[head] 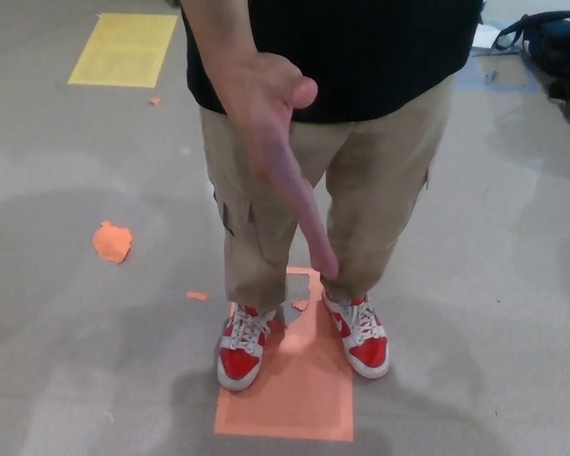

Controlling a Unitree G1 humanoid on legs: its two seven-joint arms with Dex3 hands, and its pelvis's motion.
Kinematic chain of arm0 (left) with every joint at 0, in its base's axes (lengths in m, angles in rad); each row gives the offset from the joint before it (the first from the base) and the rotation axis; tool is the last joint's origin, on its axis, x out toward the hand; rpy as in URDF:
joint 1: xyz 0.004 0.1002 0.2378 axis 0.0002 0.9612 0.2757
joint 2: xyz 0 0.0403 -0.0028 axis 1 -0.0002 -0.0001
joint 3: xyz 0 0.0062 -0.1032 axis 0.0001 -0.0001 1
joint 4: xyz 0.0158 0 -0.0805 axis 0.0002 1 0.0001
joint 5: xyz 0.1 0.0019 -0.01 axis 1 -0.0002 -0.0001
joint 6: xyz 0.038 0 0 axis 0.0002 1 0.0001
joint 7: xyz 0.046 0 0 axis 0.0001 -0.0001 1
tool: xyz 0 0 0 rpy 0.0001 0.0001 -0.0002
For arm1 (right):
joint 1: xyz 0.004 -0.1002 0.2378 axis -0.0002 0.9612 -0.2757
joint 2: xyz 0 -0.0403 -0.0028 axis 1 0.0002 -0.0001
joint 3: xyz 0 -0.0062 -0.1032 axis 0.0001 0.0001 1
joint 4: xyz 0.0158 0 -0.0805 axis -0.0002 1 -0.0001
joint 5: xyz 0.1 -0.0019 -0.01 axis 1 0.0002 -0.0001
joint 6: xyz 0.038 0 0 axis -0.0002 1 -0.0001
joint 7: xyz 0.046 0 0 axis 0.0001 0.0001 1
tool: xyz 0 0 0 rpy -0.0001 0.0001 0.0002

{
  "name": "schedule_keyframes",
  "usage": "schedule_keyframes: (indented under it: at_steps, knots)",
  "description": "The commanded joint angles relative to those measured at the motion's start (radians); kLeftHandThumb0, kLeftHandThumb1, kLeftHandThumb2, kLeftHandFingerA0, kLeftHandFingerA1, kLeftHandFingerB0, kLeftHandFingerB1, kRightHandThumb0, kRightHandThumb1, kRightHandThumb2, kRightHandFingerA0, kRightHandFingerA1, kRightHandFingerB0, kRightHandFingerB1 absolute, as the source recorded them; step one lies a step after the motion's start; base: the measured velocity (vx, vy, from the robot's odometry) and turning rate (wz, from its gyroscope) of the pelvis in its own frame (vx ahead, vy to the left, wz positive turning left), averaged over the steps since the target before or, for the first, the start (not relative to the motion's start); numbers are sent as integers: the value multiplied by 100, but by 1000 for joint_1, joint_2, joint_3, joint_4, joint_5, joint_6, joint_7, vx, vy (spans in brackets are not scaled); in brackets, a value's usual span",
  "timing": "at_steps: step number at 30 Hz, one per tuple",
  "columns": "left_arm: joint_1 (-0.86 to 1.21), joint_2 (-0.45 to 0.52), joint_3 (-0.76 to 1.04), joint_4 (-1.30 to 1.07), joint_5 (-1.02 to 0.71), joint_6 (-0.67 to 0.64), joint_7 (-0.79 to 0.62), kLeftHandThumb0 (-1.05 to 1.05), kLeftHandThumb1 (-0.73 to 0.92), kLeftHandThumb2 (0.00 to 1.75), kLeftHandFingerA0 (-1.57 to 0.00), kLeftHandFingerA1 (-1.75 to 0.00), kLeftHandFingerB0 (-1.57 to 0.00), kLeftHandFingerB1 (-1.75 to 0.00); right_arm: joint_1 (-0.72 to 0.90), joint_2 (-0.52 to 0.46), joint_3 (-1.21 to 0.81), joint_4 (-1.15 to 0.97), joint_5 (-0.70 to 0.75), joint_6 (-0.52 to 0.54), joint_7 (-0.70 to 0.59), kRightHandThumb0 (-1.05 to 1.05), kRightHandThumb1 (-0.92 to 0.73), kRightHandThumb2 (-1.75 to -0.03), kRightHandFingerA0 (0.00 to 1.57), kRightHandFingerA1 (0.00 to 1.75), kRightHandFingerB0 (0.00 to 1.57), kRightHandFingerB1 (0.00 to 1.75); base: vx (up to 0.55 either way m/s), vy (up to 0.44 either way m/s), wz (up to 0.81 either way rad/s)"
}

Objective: The robot extends its right arm to grab a person's hand and shakes it

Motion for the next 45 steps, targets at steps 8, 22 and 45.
schedule_keyframes:
  at_steps: [8, 22, 45]
  knots:
    - [10, 14, 9, 30, -10, -51, -24, -62, 90, 67, -37, -34, -30, -32, 4, -21, 13, 5, -29, -32, 16, -82, -80, -107, 3, 42, 8, 35, 0, 0, 0]
    - [36, 15, 46, 31, -36, -48, -37, -62, 90, 67, -33, -32, -28, -31, 220, 68, -157, -767, -23, -217, -394, -71, -70, -106, 2, 39, 1, 26, 0, 0, 0]
    - [46, 14, 51, 27, -39, -79, -34, -62, 88, 67, -35, -34, -29, -33, 383, 198, 52, -2028, -286, 37, -60, -95, -85, -117, 0, 9, 0, 9, 0, 0, 0]
